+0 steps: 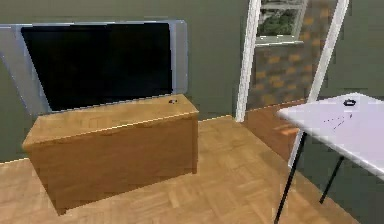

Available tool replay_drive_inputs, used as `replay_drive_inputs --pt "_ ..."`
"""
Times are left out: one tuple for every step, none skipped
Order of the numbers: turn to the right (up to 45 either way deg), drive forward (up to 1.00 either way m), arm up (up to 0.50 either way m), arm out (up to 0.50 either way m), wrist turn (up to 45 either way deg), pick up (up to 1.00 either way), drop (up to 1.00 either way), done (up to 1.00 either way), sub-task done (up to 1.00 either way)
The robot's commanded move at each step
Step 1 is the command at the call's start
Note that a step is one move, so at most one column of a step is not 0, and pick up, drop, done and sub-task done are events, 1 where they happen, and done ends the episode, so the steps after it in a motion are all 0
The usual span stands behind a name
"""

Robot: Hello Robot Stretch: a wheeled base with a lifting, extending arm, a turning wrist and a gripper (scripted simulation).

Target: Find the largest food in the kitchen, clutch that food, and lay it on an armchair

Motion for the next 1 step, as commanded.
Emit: replay_drive_inputs --pt "0.0 1.00 0.00 0.00 0.0 0.00 0.00 0.00 0.00"
